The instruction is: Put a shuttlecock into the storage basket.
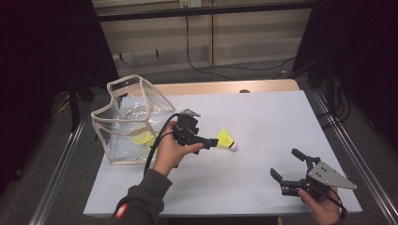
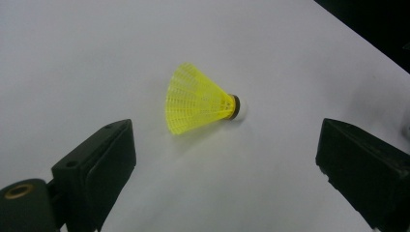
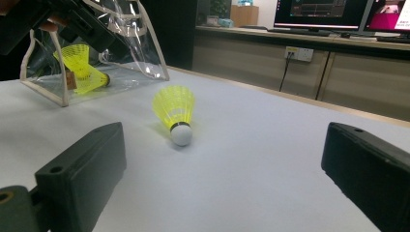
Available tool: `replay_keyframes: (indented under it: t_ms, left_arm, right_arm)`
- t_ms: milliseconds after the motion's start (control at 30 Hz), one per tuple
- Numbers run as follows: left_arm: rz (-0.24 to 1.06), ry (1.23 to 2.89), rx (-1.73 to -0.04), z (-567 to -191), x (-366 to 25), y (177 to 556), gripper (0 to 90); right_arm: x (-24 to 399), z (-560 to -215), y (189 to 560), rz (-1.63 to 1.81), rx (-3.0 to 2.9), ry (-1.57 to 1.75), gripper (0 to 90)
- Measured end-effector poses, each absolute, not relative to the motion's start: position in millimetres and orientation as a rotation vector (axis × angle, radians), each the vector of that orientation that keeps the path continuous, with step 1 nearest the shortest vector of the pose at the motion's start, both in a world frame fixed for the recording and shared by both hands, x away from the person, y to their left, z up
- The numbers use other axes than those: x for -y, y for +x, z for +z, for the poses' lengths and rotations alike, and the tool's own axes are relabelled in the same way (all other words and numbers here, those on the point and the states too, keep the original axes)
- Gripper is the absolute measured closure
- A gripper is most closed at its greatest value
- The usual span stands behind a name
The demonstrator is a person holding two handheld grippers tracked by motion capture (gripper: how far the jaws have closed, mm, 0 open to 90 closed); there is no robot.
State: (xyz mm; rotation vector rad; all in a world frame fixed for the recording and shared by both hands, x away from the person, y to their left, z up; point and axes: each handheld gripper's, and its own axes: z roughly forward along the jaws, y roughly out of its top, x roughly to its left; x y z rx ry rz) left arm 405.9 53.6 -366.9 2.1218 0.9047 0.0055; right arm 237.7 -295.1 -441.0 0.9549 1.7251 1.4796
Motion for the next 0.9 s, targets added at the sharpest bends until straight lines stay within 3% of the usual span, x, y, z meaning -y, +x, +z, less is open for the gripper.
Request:
replay_keyframes:
  t_ms: [900]
  left_arm:
    - [0.01,2.144,-0.901,-393.5,-38.5,406.3,12.7]
  right_arm:
    - [295.0,-440.7,237.0,1.48,-1.723,0.951,1.9]
